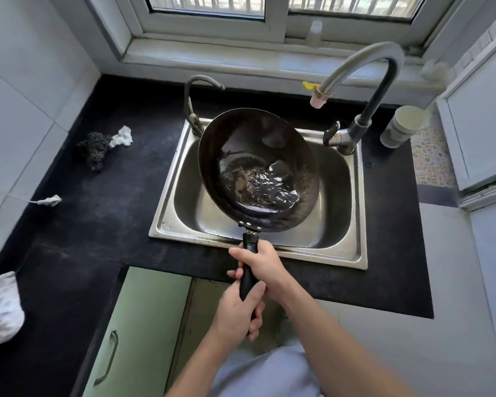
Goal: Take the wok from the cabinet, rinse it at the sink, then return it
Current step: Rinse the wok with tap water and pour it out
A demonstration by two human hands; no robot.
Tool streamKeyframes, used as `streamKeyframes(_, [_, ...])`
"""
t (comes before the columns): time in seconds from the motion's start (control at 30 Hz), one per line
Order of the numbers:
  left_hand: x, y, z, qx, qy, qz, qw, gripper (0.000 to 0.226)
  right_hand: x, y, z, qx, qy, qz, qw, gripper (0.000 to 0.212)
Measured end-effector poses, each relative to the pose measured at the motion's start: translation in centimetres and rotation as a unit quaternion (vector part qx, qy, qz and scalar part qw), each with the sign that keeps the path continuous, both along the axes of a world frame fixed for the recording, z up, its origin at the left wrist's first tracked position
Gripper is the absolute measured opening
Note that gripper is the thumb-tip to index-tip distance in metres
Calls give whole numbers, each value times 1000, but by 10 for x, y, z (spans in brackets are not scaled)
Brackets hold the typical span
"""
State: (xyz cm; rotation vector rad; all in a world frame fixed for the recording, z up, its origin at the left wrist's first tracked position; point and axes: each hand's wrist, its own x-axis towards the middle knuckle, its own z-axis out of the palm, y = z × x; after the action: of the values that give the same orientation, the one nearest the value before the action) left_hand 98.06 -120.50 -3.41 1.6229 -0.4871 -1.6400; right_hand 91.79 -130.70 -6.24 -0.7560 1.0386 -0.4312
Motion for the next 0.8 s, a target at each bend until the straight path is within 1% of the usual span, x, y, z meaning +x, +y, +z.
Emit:
streamKeyframes(0.03, [-1,-1,1,14,32,20,999,27,0,0,-1,-2,-8,-1,1000,16])
streamKeyframes(0.07, [-2,-1,3,31,85,48,995,31,-1,0,-1,-8,-12,1,1000,16])
streamKeyframes(0.13, [-1,-3,9,63,215,105,969,42,-1,0,-1,-29,-12,8,999,16])
streamKeyframes(0.17, [-1,-4,11,73,260,125,955,47,0,-1,0,-36,-9,12,999,16])
streamKeyframes(0.23, [-1,-6,11,77,292,139,943,51,-1,-3,2,-39,-8,17,999,17])
streamKeyframes(0.3, [-4,-8,12,66,274,140,949,50,-2,-4,2,-39,-10,24,999,17])
streamKeyframes(0.43, [-13,-9,12,55,194,147,968,50,-4,-5,1,-12,-20,38,999,19])
streamKeyframes(0.53, [-18,-9,10,46,133,136,981,48,-5,-6,1,-4,1,59,998,24])
streamKeyframes(0.6, [-18,-7,6,45,88,126,987,46,-4,-4,2,-5,16,73,997,27])
streamKeyframes(0.7, [-19,-1,0,46,18,106,993,51,-2,0,2,-12,36,91,995,30])
streamKeyframes(0.8, [-17,4,-5,34,-68,99,992,54,0,4,2,-27,34,107,993,29])
